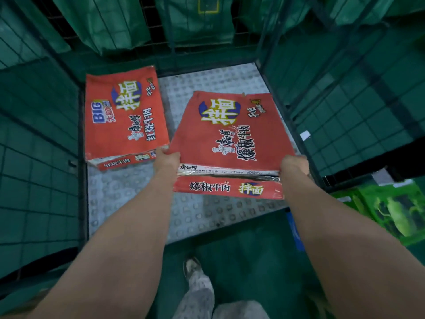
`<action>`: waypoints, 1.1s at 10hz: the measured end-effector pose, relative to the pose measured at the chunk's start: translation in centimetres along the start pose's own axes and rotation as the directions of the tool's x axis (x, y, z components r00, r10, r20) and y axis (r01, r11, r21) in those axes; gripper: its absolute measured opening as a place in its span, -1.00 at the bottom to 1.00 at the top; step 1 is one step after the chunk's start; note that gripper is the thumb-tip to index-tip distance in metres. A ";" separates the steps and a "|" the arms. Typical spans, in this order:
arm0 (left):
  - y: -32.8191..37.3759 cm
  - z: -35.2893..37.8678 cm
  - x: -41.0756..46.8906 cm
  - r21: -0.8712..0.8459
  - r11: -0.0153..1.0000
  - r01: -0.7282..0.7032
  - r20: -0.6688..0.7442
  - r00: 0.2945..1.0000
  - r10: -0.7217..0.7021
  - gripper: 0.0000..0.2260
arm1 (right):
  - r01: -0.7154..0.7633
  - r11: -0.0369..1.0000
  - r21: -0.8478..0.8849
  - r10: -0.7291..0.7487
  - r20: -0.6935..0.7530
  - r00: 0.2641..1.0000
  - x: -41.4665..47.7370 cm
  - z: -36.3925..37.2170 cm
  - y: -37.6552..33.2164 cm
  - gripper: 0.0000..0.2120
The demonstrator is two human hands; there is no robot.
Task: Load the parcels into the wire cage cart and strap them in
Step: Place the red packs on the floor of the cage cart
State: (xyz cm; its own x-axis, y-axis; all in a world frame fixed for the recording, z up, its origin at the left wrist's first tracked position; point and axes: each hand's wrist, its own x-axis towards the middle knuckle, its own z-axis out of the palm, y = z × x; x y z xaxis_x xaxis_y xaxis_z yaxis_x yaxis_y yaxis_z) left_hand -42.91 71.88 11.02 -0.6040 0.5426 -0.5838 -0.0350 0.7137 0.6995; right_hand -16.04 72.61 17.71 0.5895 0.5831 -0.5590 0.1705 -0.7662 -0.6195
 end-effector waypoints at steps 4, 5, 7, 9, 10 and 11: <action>4.1 7.4 11.2 -0.214 0.972 0.099 -0.117 0.985 -0.126 -0.80 | 0.162 0.986 -0.037 -0.163 -0.011 0.987 15.5 13.3 -9.5 -0.66; 4.4 10.0 14.3 -0.282 0.956 0.079 -0.133 0.984 -0.121 -0.79 | 0.199 0.976 -0.084 -0.197 0.040 0.980 19.6 16.1 -10.9 -0.67; 3.6 15.2 20.6 -0.346 0.936 0.060 -0.189 0.973 -0.132 -0.80 | 0.261 0.963 -0.062 -0.258 0.059 0.964 27.3 21.6 -11.7 -0.68; 1.9 17.3 26.0 -0.287 0.956 0.056 -0.231 0.965 -0.126 -0.77 | 0.292 0.955 -0.042 -0.288 0.083 0.954 31.5 26.9 -10.8 -0.76; 1.1 17.5 28.0 -0.206 0.975 0.081 -0.252 0.959 -0.133 -0.82 | 0.249 0.968 -0.007 -0.247 0.114 0.962 32.5 29.2 -10.1 -0.83; 0.6 17.7 29.5 -0.109 0.986 0.124 -0.267 0.952 -0.149 -0.76 | 0.213 0.975 -0.063 -0.199 0.175 0.964 33.1 30.2 -9.7 -0.75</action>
State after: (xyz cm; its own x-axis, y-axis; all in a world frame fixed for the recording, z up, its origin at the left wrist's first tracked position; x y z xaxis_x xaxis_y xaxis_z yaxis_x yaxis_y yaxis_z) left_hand -46.65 96.16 -13.02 -0.7823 0.2918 -0.5504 -0.1963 0.7231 0.6623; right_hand -22.07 107.53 -11.41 0.3957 0.7624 -0.5120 0.3421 -0.6398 -0.6882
